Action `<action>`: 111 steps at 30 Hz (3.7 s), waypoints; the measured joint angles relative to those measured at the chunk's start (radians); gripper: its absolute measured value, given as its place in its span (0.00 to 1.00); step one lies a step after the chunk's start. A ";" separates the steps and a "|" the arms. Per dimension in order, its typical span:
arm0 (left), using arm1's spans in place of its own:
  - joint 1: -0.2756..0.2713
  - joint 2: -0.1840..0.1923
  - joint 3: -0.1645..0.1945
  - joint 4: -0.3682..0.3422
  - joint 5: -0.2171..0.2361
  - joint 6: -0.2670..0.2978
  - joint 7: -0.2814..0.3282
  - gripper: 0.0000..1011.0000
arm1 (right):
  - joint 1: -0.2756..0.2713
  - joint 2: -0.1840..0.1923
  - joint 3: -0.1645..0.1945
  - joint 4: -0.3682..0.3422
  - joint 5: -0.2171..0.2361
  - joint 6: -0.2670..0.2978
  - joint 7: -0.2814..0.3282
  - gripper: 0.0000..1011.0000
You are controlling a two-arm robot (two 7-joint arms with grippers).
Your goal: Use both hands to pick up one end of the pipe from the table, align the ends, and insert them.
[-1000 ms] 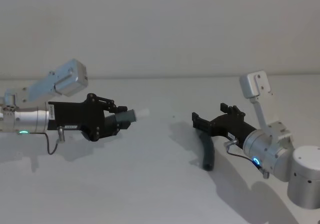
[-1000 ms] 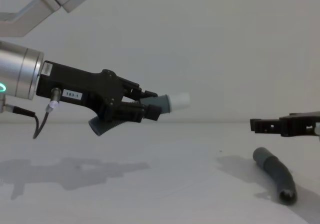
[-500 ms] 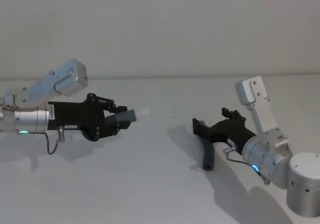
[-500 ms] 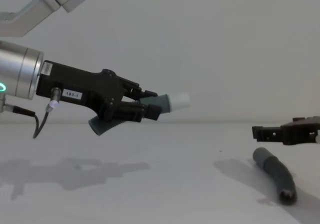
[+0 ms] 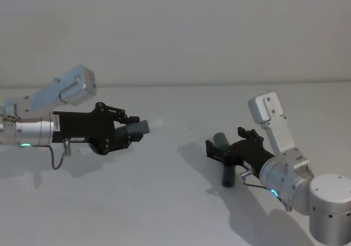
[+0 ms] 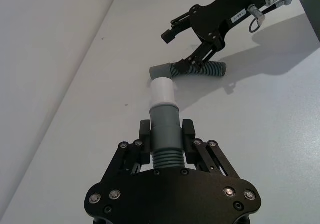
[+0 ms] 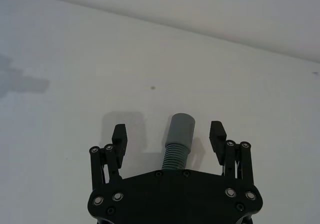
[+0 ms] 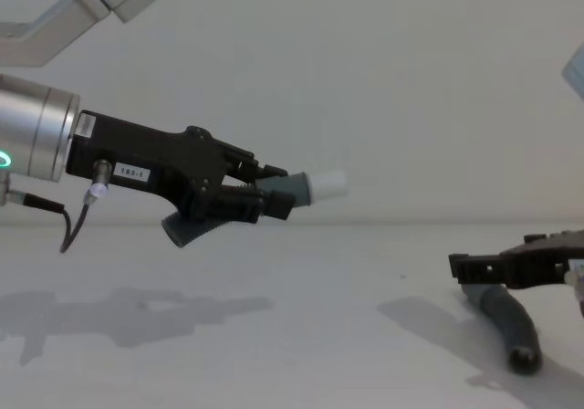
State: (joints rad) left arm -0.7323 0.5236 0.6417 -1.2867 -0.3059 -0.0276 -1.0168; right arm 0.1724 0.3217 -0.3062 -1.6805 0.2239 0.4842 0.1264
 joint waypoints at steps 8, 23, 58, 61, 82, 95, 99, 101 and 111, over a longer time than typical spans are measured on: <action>0.000 0.000 0.000 0.000 0.000 0.000 0.000 0.34 | 0.000 -0.009 -0.001 0.013 -0.002 0.018 0.008 0.99; 0.000 0.000 0.000 0.000 0.000 0.000 0.000 0.34 | 0.026 -0.024 0.030 0.068 0.027 0.053 0.046 0.99; 0.000 0.000 0.000 0.000 0.000 0.000 0.000 0.34 | 0.071 -0.030 0.029 0.137 0.010 0.080 0.103 0.99; 0.000 0.000 0.000 0.000 0.000 0.000 0.000 0.34 | 0.070 -0.030 0.030 0.138 0.007 0.082 0.104 0.99; 0.000 0.000 0.000 0.000 0.000 0.000 0.000 0.34 | 0.066 -0.033 0.035 0.142 -0.004 0.070 0.115 0.77; 0.000 0.000 0.000 0.000 0.000 0.000 0.000 0.34 | 0.065 -0.034 0.036 0.142 -0.006 0.068 0.117 0.35; 0.000 0.000 0.000 0.000 0.000 0.000 0.000 0.34 | 0.065 -0.034 0.036 0.142 -0.006 0.067 0.117 0.28; 0.000 0.000 0.000 0.000 0.000 0.000 0.000 0.34 | 0.065 -0.034 0.036 0.142 -0.006 0.067 0.117 0.27; 0.000 0.000 0.000 0.000 0.000 0.000 0.000 0.34 | 0.072 -0.012 0.027 0.143 -0.018 0.050 0.145 0.24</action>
State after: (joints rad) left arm -0.7323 0.5236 0.6418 -1.2868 -0.3059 -0.0274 -1.0167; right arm 0.2442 0.3096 -0.2787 -1.5374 0.2059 0.5341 0.2715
